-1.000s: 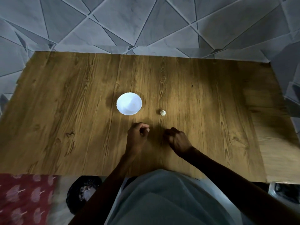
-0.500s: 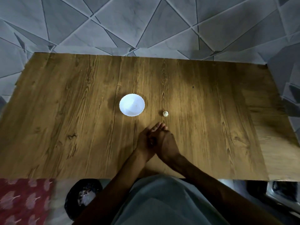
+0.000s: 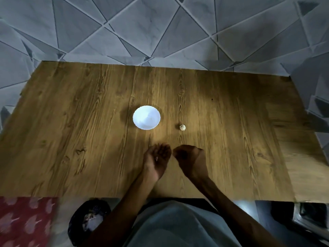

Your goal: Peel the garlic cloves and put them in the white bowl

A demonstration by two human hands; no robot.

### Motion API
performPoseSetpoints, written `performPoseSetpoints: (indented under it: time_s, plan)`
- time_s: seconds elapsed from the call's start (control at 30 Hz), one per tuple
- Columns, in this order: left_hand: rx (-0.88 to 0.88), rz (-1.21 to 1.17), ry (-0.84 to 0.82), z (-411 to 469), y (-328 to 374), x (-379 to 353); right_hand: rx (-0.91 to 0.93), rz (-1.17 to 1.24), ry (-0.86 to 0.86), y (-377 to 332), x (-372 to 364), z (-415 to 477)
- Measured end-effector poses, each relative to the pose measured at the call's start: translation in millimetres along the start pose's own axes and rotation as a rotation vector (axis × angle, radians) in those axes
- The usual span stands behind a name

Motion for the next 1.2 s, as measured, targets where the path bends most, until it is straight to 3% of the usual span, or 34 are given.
performPoseSetpoints:
  time_s: [0.2,0.3,0.5,0.67,0.73,0.83,0.93,1.0,1.1,1.2]
  plan:
    - [-0.121,-0.076,-0.007,-15,19,25,-0.079,-0.152,-0.081,82,-6,2]
    - [-0.158,-0.097,0.005,-26,18,40,-0.057,-0.130,-0.126,83,-17,7]
    - [-0.216,-0.111,0.030,-45,7,57,-0.043,-0.404,-0.206,77,-36,16]
    - [-0.244,-0.062,0.033,-46,1,63,0.124,-0.597,-0.208,48,-41,13]
    - [-0.261,-0.038,0.024,-46,0,60,0.105,-0.575,-0.254,47,-43,12]
    - [-0.272,-0.033,0.001,-47,2,57,0.049,-0.271,-0.304,32,-37,-2]
    - [-0.274,-0.059,-0.004,-51,7,60,0.233,-0.038,-0.264,-27,-28,-37]
    - [-0.266,-0.118,-0.014,-57,8,64,0.378,-0.081,-0.323,-58,-44,-63]
    - [-0.291,-0.270,-0.011,-71,22,74,0.601,-0.339,-0.367,-87,-83,-96]
    - [-0.350,-0.446,0.016,-92,51,96,0.659,-0.275,-0.298,-116,-81,-114]
Point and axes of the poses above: each hand's wrist, its own z-axis towards the middle knuckle, its own x-axis out of the back of the hand, y = z × x, the point moved 10 cm from there along z, towards the middle knuckle, and after that the axes turned 13 degrees about -z, right-handed, at the moved point
